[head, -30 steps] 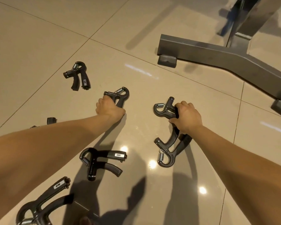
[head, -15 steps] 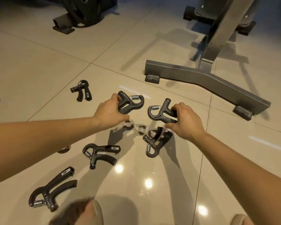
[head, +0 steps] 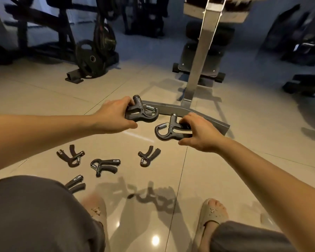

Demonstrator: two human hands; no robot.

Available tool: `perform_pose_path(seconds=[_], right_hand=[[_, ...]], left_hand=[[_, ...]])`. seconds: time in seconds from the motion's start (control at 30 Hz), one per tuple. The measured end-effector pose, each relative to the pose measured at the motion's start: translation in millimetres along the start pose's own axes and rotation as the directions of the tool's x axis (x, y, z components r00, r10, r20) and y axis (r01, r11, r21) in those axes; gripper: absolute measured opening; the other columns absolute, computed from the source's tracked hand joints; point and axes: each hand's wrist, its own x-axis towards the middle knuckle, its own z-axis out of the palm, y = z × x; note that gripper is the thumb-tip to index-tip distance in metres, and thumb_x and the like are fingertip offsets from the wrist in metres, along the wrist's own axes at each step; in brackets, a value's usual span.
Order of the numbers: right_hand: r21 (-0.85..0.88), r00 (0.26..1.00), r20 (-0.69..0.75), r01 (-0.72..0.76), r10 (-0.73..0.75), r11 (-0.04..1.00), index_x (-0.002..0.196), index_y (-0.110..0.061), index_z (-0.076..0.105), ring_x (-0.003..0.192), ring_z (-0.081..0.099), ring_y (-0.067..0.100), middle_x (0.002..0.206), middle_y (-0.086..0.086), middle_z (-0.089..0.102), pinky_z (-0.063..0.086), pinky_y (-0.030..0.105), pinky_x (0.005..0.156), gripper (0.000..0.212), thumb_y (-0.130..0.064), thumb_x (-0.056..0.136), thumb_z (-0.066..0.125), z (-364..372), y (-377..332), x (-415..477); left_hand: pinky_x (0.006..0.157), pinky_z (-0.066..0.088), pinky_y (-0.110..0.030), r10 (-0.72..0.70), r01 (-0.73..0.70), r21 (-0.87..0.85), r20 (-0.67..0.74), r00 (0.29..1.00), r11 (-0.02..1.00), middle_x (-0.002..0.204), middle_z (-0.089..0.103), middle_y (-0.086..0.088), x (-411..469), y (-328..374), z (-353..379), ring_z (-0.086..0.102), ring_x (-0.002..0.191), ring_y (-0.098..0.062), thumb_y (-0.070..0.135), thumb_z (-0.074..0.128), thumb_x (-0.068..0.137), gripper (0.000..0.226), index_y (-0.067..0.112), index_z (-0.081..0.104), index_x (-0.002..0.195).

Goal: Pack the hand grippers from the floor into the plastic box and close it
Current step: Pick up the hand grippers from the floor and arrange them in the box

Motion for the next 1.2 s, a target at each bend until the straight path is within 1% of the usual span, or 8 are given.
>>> perform_pose_path(seconds=[0.17, 0.37, 0.57, 0.63, 0.73, 0.87, 1.07, 1.2], right_hand=[[-0.008, 1.000, -0.012, 0.003, -0.003, 1.000, 0.121, -0.024, 0.057, 0.106, 0.054, 0.015, 0.117, -0.005, 0.055, 0.051, 0.034, 0.096, 0.052, -0.034, 0.078, 0.084, -60.1, -4.9, -99.4], [0.022, 0.999, -0.021, -0.030, 0.030, 0.999, 0.121, -0.019, 0.058, 0.102, 0.056, 0.016, 0.114, -0.003, 0.056, 0.048, 0.027, 0.088, 0.051, -0.030, 0.079, 0.085, -102.0, 2.9, -220.0], [-0.003, 0.994, -0.008, -0.113, 0.113, 0.994, 0.123, -0.017, 0.057, 0.106, 0.057, 0.019, 0.119, 0.000, 0.058, 0.052, 0.039, 0.097, 0.053, -0.029, 0.079, 0.084, -114.9, 12.1, -312.1], [0.010, 0.989, -0.008, -0.146, 0.146, 0.989, 0.124, -0.019, 0.057, 0.107, 0.057, 0.017, 0.120, -0.002, 0.059, 0.051, 0.038, 0.099, 0.053, -0.028, 0.079, 0.084, -116.1, 16.8, -338.3], [0.001, 0.982, 0.007, -0.189, 0.189, 0.982, 0.123, -0.019, 0.057, 0.105, 0.056, 0.016, 0.116, -0.004, 0.058, 0.050, 0.036, 0.098, 0.053, -0.028, 0.078, 0.085, -120.3, 26.4, -372.1], [-0.039, 0.970, 0.030, -0.241, 0.242, 0.970, 0.122, -0.018, 0.059, 0.105, 0.058, 0.019, 0.116, -0.001, 0.060, 0.050, 0.037, 0.097, 0.052, -0.028, 0.078, 0.085, -129.4, 43.9, -407.0], [-0.103, 0.947, 0.078, -0.304, 0.313, 0.947, 0.124, -0.018, 0.057, 0.107, 0.058, 0.020, 0.118, 0.000, 0.060, 0.050, 0.039, 0.098, 0.053, -0.030, 0.079, 0.084, -146.0, 74.7, -448.3], [-0.112, 0.924, 0.101, -0.357, 0.368, 0.927, 0.124, -0.020, 0.057, 0.108, 0.057, 0.020, 0.118, -0.001, 0.059, 0.050, 0.038, 0.099, 0.054, -0.030, 0.079, 0.084, -141.6, 101.4, -463.6]], left_hand=[[0.077, 0.053, -0.028, 0.109, -0.109, -0.013, -0.015, 0.994, 0.994, 0.105, 0.063, 0.007, -74.7, 82.6, -9.3, 0.061, 0.089, -0.007, 0.040, 0.080, 0.082, 0.050, 0.026, 0.052, 0.120], [0.064, 0.042, -0.022, 0.234, -0.234, -0.022, 0.001, 0.972, 0.972, 0.106, 0.062, 0.003, -156.5, 174.6, 2.6, 0.057, 0.083, -0.008, 0.049, 0.066, 0.090, 0.049, 0.020, 0.052, 0.127], [0.079, 0.058, -0.035, 0.206, -0.208, -0.132, -0.028, 0.978, 0.969, 0.115, 0.065, 0.001, -224.9, 224.2, 32.7, 0.065, 0.090, -0.015, 0.042, 0.073, 0.087, 0.051, 0.019, 0.054, 0.128], [0.073, 0.055, -0.029, 0.179, -0.182, -0.193, -0.032, 0.983, 0.964, 0.112, 0.064, 0.003, -240.8, 236.3, 47.2, 0.065, 0.086, -0.014, 0.039, 0.074, 0.087, 0.050, 0.019, 0.054, 0.127], [0.067, 0.047, -0.023, 0.149, -0.152, -0.227, -0.030, 0.988, 0.962, 0.106, 0.063, 0.004, -252.1, 253.9, 67.0, 0.061, 0.080, -0.010, 0.040, 0.075, 0.086, 0.045, 0.021, 0.055, 0.121], [0.083, 0.053, -0.033, 0.154, -0.148, -0.224, 0.009, 0.988, 0.963, 0.110, 0.061, 0.006, -253.4, 283.5, 84.8, 0.062, 0.096, -0.017, 0.044, 0.075, 0.085, 0.049, 0.022, 0.054, 0.123], [0.081, 0.055, -0.036, 0.202, -0.178, -0.225, 0.088, 0.975, 0.958, 0.106, 0.065, 0.003, -242.1, 325.2, 107.0, 0.063, 0.090, -0.015, 0.044, 0.079, 0.082, 0.047, 0.024, 0.055, 0.117], [0.089, 0.054, -0.045, 0.234, -0.206, -0.196, 0.132, 0.963, 0.959, 0.103, 0.065, 0.004, -224.8, 350.8, 128.9, 0.063, 0.090, -0.017, 0.043, 0.082, 0.078, 0.049, 0.024, 0.056, 0.115]])
